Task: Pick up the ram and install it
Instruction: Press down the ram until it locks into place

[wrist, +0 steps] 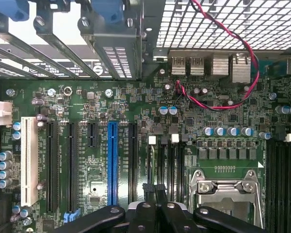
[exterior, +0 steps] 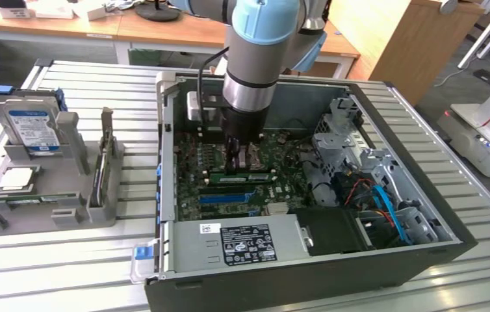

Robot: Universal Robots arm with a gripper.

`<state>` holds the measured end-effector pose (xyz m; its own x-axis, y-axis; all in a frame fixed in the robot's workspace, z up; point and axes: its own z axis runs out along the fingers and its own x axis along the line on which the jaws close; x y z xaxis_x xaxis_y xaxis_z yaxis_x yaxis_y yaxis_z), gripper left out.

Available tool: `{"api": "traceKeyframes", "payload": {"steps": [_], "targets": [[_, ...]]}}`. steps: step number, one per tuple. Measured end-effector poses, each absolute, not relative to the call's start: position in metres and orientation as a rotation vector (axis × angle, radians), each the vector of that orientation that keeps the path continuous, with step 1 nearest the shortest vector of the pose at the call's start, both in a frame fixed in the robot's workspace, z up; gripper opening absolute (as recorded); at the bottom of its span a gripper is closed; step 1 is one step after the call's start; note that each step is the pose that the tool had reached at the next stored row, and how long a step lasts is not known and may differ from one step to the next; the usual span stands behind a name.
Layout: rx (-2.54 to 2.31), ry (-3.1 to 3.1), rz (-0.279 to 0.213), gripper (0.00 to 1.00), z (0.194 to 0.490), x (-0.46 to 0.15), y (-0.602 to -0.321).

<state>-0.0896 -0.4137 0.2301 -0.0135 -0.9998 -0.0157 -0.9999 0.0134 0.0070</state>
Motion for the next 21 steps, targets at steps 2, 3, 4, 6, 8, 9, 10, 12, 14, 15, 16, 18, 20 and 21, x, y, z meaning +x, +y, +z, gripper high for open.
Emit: {"api": "traceKeyframes", "payload": {"steps": [2,3,4,6,8,9,10,12,14,15,16,18,20,21], "targets": [[-2.202,2.232,0.025,0.11,0.23,-0.0896,-0.4137],[-2.202,2.232,0.025,0.11,0.23,-0.0896,-0.4136],[-2.202,2.232,0.025,0.11,0.2296,-0.0896,-0.4136],[-2.202,2.232,0.025,0.11,0.2279,-0.0896,-0.4136],[-2.202,2.232,0.025,0.11,0.2273,-0.0896,-0.4137],[-2.202,2.232,0.025,0.11,0.2273,-0.0896,-0.4137],[-2.202,2.232,0.025,0.11,0.2272,-0.0897,-0.4137],[-2.202,2.232,0.025,0.11,0.2269,-0.0896,-0.4136],[-2.202,2.232,0.025,0.11,0.2257,-0.0896,-0.4136],[-2.202,2.232,0.025,0.11,0.2251,-0.0897,-0.4137],[-2.202,2.232,0.025,0.11,0.2249,-0.0897,-0.4137],[-2.202,2.232,0.025,0.11,0.2249,-0.0897,-0.4137],[-2.202,2.232,0.025,0.11,0.2248,-0.0897,-0.4136],[-2.202,2.232,0.025,0.11,0.2247,-0.0897,-0.4136]]}}
